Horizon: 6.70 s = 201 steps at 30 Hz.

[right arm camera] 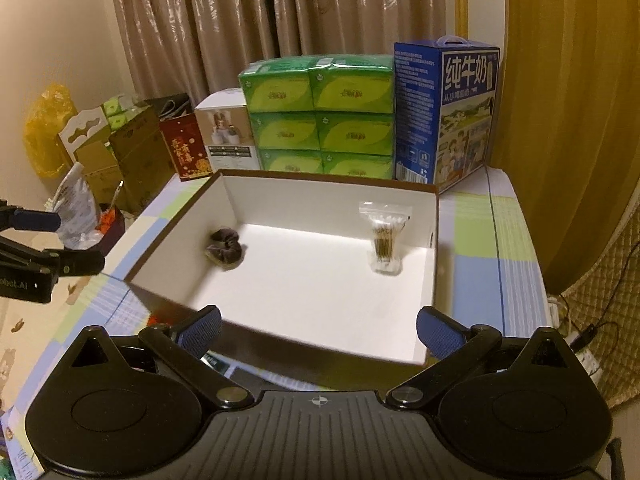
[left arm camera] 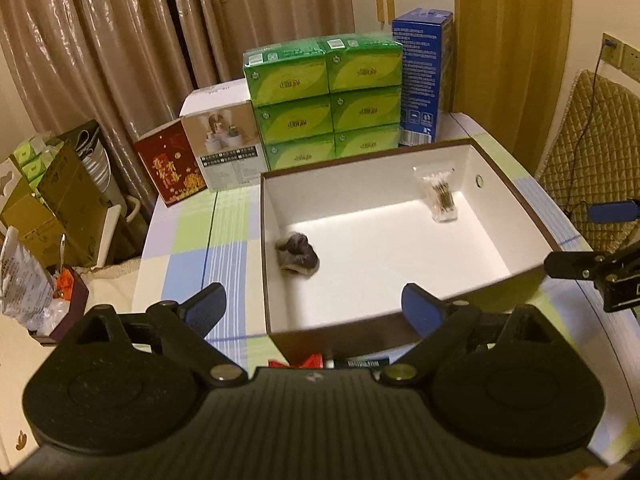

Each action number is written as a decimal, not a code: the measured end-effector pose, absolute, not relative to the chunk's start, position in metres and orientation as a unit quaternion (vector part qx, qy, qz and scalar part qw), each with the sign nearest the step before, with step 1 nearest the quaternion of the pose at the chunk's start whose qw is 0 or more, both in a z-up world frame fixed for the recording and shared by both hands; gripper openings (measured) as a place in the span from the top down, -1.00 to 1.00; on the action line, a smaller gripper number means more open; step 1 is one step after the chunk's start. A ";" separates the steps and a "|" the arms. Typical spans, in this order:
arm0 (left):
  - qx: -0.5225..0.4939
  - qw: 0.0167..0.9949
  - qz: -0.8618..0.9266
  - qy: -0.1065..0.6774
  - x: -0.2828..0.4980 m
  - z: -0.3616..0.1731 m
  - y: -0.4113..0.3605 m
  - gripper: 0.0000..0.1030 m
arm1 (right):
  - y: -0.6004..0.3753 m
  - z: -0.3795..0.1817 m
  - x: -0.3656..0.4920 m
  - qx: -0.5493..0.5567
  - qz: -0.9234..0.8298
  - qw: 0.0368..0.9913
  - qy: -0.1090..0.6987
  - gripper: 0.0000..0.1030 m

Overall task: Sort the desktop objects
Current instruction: 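Withdraw both tools from the box back toward the remaining items, then grasp the white hair-clip strip with the left tool while the right tool grasps the black FLYCO box, then lift the clip strip and FLYCO box and carry both over the brown box, then lower the clip strip and FLYCO box into the brown box and open both tools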

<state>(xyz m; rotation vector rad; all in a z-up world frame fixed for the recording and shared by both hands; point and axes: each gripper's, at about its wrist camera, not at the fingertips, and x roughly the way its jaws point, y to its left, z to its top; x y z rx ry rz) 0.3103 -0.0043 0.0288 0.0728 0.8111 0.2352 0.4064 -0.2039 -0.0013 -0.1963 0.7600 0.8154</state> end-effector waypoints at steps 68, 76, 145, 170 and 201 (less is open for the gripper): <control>0.019 0.864 0.100 0.493 0.224 -0.098 0.027 -0.75 | -0.158 -0.149 0.318 -0.139 0.340 0.791 0.488 -0.63; 0.037 0.864 0.063 0.499 0.237 -0.110 0.023 -0.60 | -0.190 -0.145 0.330 -0.152 0.328 0.787 0.500 -0.50; 0.020 0.886 0.039 0.461 0.251 -0.076 0.018 0.54 | -0.247 -0.102 0.364 -0.107 0.334 0.792 0.500 -0.50; -0.006 0.902 0.044 0.429 0.429 -0.025 0.037 0.54 | -0.126 -0.032 0.515 -0.081 0.339 0.834 0.428 -0.50; -0.009 0.835 0.066 0.546 0.515 -0.114 0.053 0.54 | -0.069 -0.128 0.566 -0.271 0.251 0.808 0.458 -0.71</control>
